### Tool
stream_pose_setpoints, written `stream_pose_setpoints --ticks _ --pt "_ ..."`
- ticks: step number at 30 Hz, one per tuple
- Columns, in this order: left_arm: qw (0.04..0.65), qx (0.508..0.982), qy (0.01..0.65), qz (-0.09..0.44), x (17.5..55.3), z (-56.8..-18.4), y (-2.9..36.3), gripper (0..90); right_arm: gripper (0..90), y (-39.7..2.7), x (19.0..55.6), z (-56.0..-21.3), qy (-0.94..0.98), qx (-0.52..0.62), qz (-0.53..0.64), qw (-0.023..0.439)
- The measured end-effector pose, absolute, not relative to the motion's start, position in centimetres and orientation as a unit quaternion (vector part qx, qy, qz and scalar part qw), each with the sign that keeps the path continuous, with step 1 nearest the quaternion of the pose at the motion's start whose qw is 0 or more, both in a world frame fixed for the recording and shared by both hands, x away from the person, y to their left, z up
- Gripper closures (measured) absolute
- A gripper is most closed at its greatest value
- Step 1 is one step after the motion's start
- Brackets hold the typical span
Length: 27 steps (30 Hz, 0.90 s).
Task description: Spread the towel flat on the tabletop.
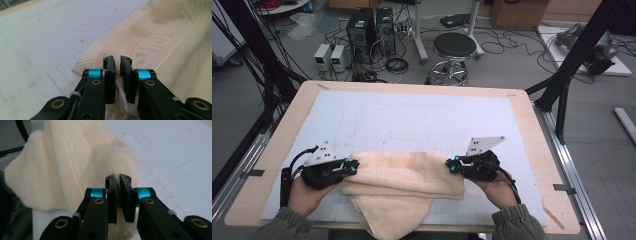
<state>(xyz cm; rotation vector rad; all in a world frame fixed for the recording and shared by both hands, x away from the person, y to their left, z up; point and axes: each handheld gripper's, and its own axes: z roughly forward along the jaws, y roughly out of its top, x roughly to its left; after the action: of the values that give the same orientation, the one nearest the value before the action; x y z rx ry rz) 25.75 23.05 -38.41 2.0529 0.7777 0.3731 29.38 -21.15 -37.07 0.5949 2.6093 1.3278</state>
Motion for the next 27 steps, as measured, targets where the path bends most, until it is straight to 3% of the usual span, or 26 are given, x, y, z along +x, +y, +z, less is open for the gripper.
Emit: stream_pose_setpoints --ticks 3,6,9,11,12,13,14,16,20,27 --pt "0.434 0.832 0.313 0.148 26.0 -38.6 23.1 82.7 84.9 -21.2 29.4 -37.9 0.877 0.199 0.434 0.060" --pt "0.428 0.833 0.316 0.154 28.7 -37.7 22.8 82.8 86.2 -21.2 30.7 -37.5 0.881 0.205 0.422 0.063" --pt "0.453 0.798 0.350 0.190 35.6 -34.3 21.7 82.8 86.5 -21.1 34.9 -35.0 0.877 0.222 0.413 0.107" --pt "0.454 0.779 0.367 0.230 40.0 -31.6 20.9 81.7 82.5 -21.1 39.9 -31.9 0.868 0.255 0.394 0.160" --pt "0.449 0.765 0.384 0.258 41.7 -30.5 20.4 76.3 68.0 -21.4 42.3 -30.5 0.850 0.288 0.396 0.194" --pt "0.442 0.755 0.404 0.268 43.0 -29.9 20.1 64.2 58.7 -21.9 44.2 -29.4 0.822 0.334 0.412 0.208" --pt "0.439 0.755 0.410 0.262 43.8 -29.6 19.9 52.0 58.2 -22.5 45.5 -29.0 0.793 0.364 0.453 0.185" --pt "0.429 0.766 0.393 0.274 43.9 -30.1 19.8 53.2 57.7 -22.1 46.0 -29.1 0.785 0.364 0.469 0.178" --pt "0.426 0.778 0.393 0.243 42.7 -32.8 20.5 52.5 56.5 -20.3 44.8 -31.6 0.836 0.317 0.417 0.166" --pt "0.441 0.795 0.364 0.201 37.3 -36.2 21.0 49.8 55.6 -19.5 39.6 -35.1 0.861 0.269 0.408 0.140"
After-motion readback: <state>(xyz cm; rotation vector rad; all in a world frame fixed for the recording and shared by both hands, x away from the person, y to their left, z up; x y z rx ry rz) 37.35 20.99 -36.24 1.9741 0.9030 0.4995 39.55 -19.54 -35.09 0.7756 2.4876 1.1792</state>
